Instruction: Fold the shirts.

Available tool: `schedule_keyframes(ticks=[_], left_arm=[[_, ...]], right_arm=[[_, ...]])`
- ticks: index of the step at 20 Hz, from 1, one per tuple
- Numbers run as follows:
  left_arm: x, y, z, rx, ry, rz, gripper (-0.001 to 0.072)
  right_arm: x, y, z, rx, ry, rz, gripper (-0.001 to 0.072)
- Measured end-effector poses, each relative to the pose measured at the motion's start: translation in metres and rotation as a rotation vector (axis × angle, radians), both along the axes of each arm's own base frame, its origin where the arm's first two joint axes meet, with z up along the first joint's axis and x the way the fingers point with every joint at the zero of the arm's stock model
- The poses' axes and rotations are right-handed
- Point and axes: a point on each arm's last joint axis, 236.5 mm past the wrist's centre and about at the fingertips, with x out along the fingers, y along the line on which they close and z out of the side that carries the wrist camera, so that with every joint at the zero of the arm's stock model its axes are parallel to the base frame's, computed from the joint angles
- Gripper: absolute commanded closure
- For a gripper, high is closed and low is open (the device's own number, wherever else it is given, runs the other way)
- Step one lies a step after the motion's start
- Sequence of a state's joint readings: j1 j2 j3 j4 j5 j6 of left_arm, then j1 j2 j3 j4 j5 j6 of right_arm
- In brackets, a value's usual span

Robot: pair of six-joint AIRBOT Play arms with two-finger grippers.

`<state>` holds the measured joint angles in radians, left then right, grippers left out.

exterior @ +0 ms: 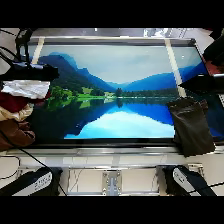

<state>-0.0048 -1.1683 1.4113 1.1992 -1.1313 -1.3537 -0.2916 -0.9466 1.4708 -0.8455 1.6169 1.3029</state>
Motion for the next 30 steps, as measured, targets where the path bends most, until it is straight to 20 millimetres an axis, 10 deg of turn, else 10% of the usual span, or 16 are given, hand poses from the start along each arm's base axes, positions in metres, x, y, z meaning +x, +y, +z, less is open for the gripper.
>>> schedule_keyframes(ticks=[13, 14, 16, 17, 24, 30], left_arm=[[0.000, -0.001, 0.000, -0.005, 0.000, -0.001, 0.0691], [0.000, -0.002, 0.001, -0.009, 0.000, -0.002, 0.0637], [0.004, 0.000, 0.001, -0.003, -0.014, 0.006, 0.0013], [0.011, 0.008, 0.001, 0.024, -0.037, 0.025, 0.0017], [0.055, 0.193, -0.009, 0.198, -0.130, 0.640, 0.0017], [0.047, 0.279, -0.104, -0.188, 0.105, 1.050, 0.0016]], right_arm=[[0.002, -0.001, 0.001, 0.000, -0.009, -0.004, 0.0701], [0.002, -0.001, 0.001, -0.001, -0.010, -0.004, 0.0701], [0.003, -0.001, 0.001, -0.004, -0.015, -0.002, 0.0701], [0.003, -0.001, 0.002, -0.005, -0.019, -0.004, 0.0701], [0.013, -0.011, 0.002, -0.034, -0.047, -0.043, 0.0702], [0.025, -0.020, 0.006, -0.049, -0.089, -0.088, 0.0701]])
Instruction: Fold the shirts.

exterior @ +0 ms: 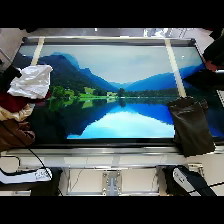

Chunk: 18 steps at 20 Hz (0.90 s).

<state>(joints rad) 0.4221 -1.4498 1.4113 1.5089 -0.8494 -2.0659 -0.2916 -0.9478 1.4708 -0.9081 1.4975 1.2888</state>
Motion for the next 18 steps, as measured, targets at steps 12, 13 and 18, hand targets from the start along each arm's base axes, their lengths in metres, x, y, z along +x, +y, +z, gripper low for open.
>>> schedule_keyframes(ticks=[12, 13, 18], left_arm=[[-0.006, 0.013, -0.085, -0.313, 0.081, 0.188, 0.0007], [-0.006, 0.014, -0.089, -0.321, 0.081, 0.198, 0.0008], [0.020, 0.018, -0.097, -0.372, -0.019, 0.219, 0.0017]], right_arm=[[0.007, -0.004, 0.004, 0.035, -0.005, -0.062, 0.0701], [0.007, -0.004, 0.005, 0.036, -0.005, -0.064, 0.0701], [0.009, -0.005, 0.005, 0.048, -0.003, -0.078, 0.0701]])
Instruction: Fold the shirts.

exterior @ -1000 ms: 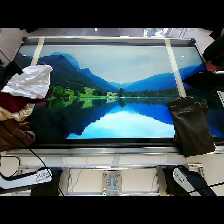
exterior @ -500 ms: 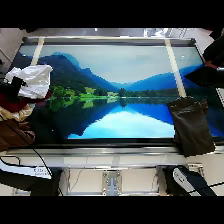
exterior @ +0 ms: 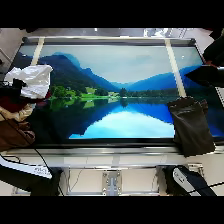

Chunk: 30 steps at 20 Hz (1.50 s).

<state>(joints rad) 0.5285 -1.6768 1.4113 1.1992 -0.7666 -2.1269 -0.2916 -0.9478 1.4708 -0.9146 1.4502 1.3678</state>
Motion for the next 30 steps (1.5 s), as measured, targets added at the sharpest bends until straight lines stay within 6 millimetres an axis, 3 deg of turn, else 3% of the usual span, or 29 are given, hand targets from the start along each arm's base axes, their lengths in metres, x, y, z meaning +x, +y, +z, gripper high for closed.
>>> schedule_keyframes(ticks=[1, 2, 3, 4, 9, 11, 13, 15, 17, 20, 23, 26, 27, 28, 29, 30], left_arm=[[0.005, 0.001, -0.001, -0.001, -0.022, 0.005, 0.0098], [0.009, 0.002, -0.003, -0.003, -0.033, 0.009, 0.0294], [0.012, 0.003, -0.006, -0.005, -0.043, 0.012, 0.0539], [0.014, 0.004, -0.007, -0.005, -0.053, 0.017, 0.0688], [0.024, 0.005, -0.001, 0.000, -0.105, 0.009, 0.0695], [0.032, -0.008, 0.020, 0.013, -0.163, -0.064, 0.0695], [0.042, -0.037, 0.060, 0.031, -0.259, -0.188, 0.0695], [0.049, -0.085, 0.117, 0.048, -0.394, -0.353, 0.0694], [0.044, -0.153, 0.184, 0.047, -0.553, -0.545, 0.0694], [0.005, -0.274, 0.271, 0.017, -0.761, -0.848, 0.0694], [-0.048, -0.382, 0.317, -0.039, -0.888, -1.108, 0.0693], [-0.099, -0.470, 0.326, -0.135, -0.932, -1.317, 0.0682], [-0.112, -0.494, 0.325, -0.165, -0.935, -1.368, 0.0485], [-0.123, -0.516, 0.323, -0.195, -0.937, -1.406, 0.0069], [-0.128, -0.531, 0.321, -0.206, -0.943, -1.422, 0.0005], [-0.128, -0.541, 0.320, -0.204, -0.953, -1.423, 0.0004]], right_arm=[[0.000, 0.000, 0.000, 0.002, 0.000, -0.002, 0.0701], [0.000, 0.000, 0.000, 0.004, 0.001, -0.004, 0.0701], [0.000, 0.000, 0.000, 0.004, 0.000, -0.005, 0.0702], [0.000, 0.000, 0.000, 0.005, 0.001, -0.006, 0.0701], [0.001, 0.000, 0.001, 0.007, -0.001, -0.010, 0.0702], [0.004, -0.001, 0.003, 0.008, -0.013, -0.017, 0.0702], [0.008, -0.003, 0.006, 0.010, -0.033, -0.030, 0.0702], [0.011, -0.005, 0.009, 0.011, -0.049, -0.040, 0.0702], [0.013, -0.006, 0.011, 0.013, -0.059, -0.046, 0.0701], [0.014, -0.006, 0.012, 0.013, -0.066, -0.049, 0.0701], [0.014, -0.006, 0.012, 0.009, -0.069, -0.048, 0.0702], [0.015, -0.010, 0.011, -0.006, -0.071, -0.054, 0.0701], [0.016, -0.012, 0.010, -0.017, -0.070, -0.060, 0.0702], [0.016, -0.015, 0.008, -0.030, -0.067, -0.067, 0.0701], [0.016, -0.019, 0.006, -0.045, -0.064, -0.075, 0.0701], [0.017, -0.023, 0.005, -0.064, -0.063, -0.083, 0.0699]])
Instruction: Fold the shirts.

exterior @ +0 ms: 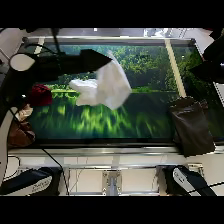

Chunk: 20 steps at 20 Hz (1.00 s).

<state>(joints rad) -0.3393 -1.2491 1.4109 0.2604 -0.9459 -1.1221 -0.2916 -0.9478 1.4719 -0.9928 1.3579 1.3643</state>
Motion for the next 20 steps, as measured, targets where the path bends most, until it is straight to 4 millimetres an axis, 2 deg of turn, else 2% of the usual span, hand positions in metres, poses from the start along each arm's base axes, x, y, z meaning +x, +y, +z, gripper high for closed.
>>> schedule_keyframes(ticks=[1, 3, 4, 6, 7, 9, 11, 12, 14, 16, 18, 20], left_arm=[[0.005, -0.003, -0.001, 0.003, -0.016, 0.018, 0.0005], [0.027, 0.011, -0.006, 0.028, -0.047, 0.095, 0.0011], [0.044, 0.029, -0.012, 0.059, -0.054, 0.154, 0.0011], [0.081, 0.078, -0.037, 0.144, 0.000, 0.303, 0.0011], [0.098, 0.110, -0.057, 0.199, 0.061, 0.388, 0.0012], [0.116, 0.168, -0.105, 0.294, 0.213, 0.522, 0.0019], [0.116, 0.205, -0.162, 0.378, 0.372, 0.573, 0.0036], [0.114, 0.217, -0.190, 0.414, 0.438, 0.581, 0.0158], [0.109, 0.230, -0.240, 0.459, 0.553, 0.574, 0.0177], [0.110, 0.225, -0.278, 0.450, 0.615, 0.518, 0.0176], [0.114, 0.208, -0.301, 0.385, 0.633, 0.439, 0.0176], [0.117, 0.193, -0.318, 0.344, 0.625, 0.378, 0.0175]], right_arm=[[0.001, -0.005, -0.002, -0.023, 0.000, -0.009, 0.0699], [0.002, -0.017, -0.006, -0.081, 0.003, -0.029, 0.0668], [0.002, -0.025, -0.010, -0.117, 0.009, -0.045, 0.0623], [0.002, -0.042, -0.018, -0.186, 0.033, -0.076, 0.0500], [0.002, -0.048, -0.023, -0.209, 0.048, -0.087, 0.0474], [0.002, -0.053, -0.040, -0.218, 0.102, -0.085, 0.0378], [0.001, -0.046, -0.067, -0.176, 0.177, -0.056, 0.0372], [-0.002, -0.040, -0.082, -0.150, 0.217, -0.039, 0.0371], [-0.009, -0.033, -0.112, -0.107, 0.295, -0.016, 0.0371], [-0.017, -0.027, -0.136, -0.077, 0.361, 0.001, 0.0371], [-0.025, -0.023, -0.149, -0.059, 0.399, 0.012, 0.0372], [-0.031, -0.020, -0.153, -0.053, 0.410, 0.016, 0.0372]])
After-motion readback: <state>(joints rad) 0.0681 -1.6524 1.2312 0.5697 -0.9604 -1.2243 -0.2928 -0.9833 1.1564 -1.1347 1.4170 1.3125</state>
